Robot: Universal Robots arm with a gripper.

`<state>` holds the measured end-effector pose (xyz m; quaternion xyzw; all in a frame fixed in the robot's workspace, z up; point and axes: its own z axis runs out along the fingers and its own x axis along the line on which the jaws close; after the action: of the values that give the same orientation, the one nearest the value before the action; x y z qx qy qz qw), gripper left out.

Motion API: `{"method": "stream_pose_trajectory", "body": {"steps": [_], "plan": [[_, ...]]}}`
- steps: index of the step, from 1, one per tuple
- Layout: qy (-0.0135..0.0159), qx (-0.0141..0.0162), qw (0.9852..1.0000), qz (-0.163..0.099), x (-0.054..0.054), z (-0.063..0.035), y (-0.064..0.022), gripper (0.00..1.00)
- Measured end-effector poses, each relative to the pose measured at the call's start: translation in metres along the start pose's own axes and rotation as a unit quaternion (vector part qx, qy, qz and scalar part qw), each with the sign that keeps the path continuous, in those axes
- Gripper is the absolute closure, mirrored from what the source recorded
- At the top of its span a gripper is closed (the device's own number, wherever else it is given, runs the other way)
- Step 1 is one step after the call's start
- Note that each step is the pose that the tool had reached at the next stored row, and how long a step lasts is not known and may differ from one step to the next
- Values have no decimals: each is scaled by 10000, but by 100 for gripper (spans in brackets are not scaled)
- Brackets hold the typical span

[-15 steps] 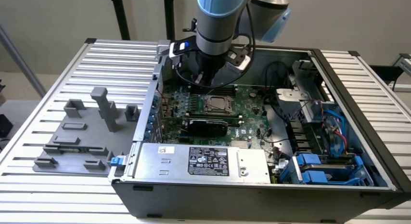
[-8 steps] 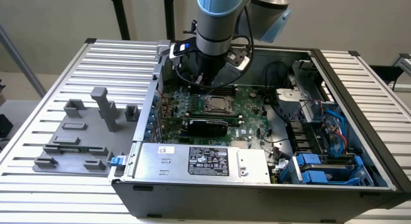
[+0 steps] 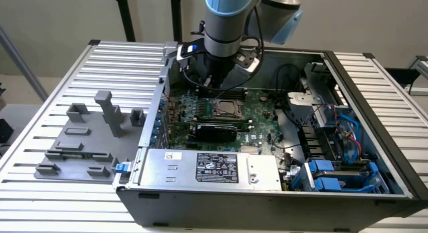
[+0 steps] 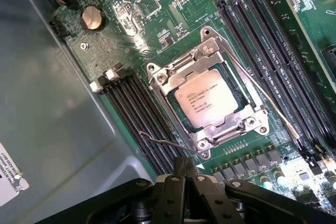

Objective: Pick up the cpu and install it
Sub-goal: 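Install the first cpu locking lever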

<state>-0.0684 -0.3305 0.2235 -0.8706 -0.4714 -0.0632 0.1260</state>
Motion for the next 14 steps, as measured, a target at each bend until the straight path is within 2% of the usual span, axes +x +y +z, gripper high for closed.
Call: {"method": "stream_pose_trajectory", "body": {"steps": [3,6,7,14], "plan": [[-56,-44,10000,2,32,24,-20,89],[-151,-121,9998,2,55,48,-35,89],[-173,-138,9998,3,58,57,-37,89],[-180,-147,9997,17,52,91,-32,89]]}}
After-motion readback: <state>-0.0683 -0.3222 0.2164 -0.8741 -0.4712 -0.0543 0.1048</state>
